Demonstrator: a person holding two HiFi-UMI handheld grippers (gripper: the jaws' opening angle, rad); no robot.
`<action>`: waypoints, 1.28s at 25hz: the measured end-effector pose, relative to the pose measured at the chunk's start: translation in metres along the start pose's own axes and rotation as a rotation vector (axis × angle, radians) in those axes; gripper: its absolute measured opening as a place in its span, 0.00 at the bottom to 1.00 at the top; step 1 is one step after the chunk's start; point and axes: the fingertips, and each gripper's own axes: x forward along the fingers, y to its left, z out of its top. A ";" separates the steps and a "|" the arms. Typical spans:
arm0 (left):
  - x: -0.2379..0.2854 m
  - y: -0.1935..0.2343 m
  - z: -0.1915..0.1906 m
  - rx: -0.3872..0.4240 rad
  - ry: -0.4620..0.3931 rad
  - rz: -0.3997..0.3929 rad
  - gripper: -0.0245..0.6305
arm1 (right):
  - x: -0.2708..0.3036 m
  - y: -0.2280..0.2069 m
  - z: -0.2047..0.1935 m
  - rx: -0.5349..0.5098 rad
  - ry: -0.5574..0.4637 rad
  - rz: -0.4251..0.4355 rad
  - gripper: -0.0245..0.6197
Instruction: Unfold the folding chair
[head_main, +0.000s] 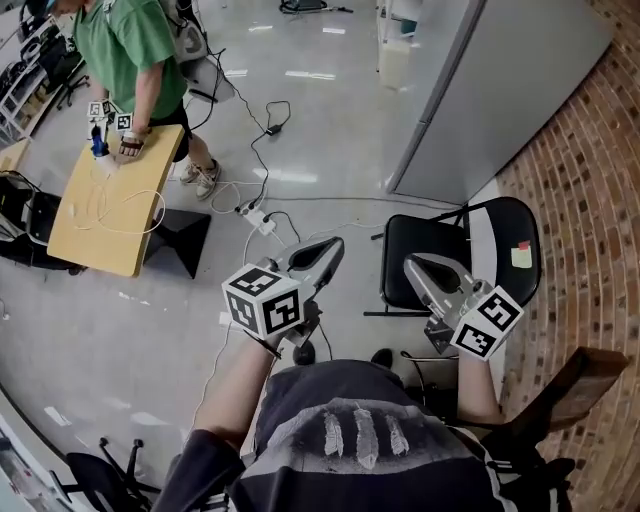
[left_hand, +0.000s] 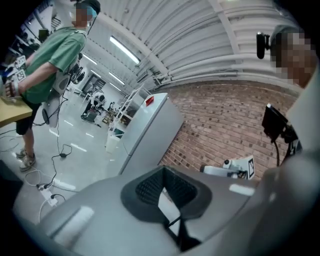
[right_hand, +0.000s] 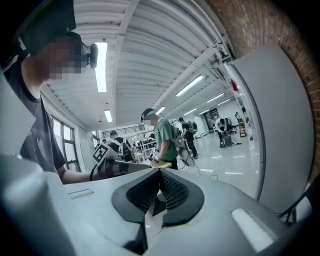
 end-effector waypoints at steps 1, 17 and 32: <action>-0.011 0.009 -0.001 -0.009 0.000 0.003 0.04 | 0.016 0.010 -0.003 -0.016 0.024 0.008 0.04; -0.045 0.025 -0.010 -0.012 0.006 -0.157 0.04 | 0.060 0.080 -0.033 -0.030 0.145 -0.092 0.04; 0.007 -0.110 -0.054 0.156 0.138 -0.251 0.04 | -0.078 0.054 -0.031 0.036 -0.049 -0.260 0.04</action>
